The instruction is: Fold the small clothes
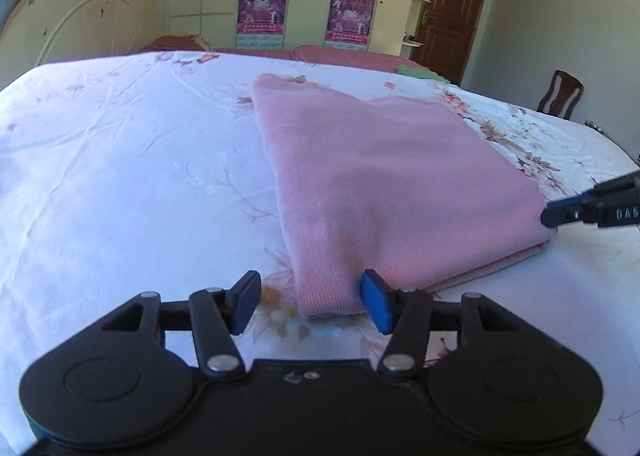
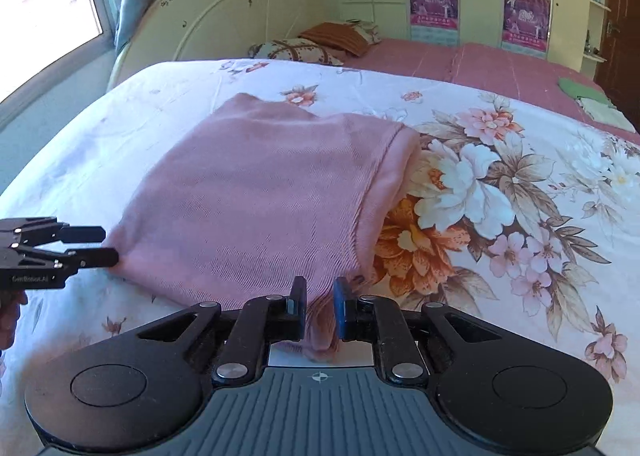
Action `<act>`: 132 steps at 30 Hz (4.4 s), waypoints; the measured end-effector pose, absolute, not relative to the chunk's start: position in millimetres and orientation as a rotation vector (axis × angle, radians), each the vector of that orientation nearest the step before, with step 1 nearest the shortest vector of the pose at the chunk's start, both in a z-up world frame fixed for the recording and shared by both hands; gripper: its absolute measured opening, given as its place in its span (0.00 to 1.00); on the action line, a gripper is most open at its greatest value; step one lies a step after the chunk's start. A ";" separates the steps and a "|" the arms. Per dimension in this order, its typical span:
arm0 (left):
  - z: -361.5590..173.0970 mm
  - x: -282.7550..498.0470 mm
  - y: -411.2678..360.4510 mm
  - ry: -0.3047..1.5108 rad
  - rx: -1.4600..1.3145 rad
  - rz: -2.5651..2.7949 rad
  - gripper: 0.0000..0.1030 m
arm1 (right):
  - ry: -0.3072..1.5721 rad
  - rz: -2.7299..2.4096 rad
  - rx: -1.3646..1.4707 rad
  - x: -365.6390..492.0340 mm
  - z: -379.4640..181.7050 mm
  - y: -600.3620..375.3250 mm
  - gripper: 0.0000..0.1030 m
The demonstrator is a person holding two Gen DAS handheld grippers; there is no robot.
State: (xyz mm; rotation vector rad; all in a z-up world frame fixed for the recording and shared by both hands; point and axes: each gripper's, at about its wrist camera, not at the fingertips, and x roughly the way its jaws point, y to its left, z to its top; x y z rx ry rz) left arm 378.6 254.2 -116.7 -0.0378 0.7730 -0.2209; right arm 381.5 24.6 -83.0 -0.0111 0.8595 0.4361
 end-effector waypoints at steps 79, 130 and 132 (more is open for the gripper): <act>76.2 11.2 147.9 0.411 -0.020 -0.080 1.00 | 0.451 0.190 0.046 -18.0 88.2 18.8 1.00; 78.9 18.0 136.4 0.382 0.035 -0.101 1.00 | 0.454 0.185 0.047 -16.6 89.8 8.0 1.00; 79.1 18.9 136.8 0.384 0.035 -0.098 1.00 | 0.454 0.187 0.047 -16.8 89.5 8.0 1.00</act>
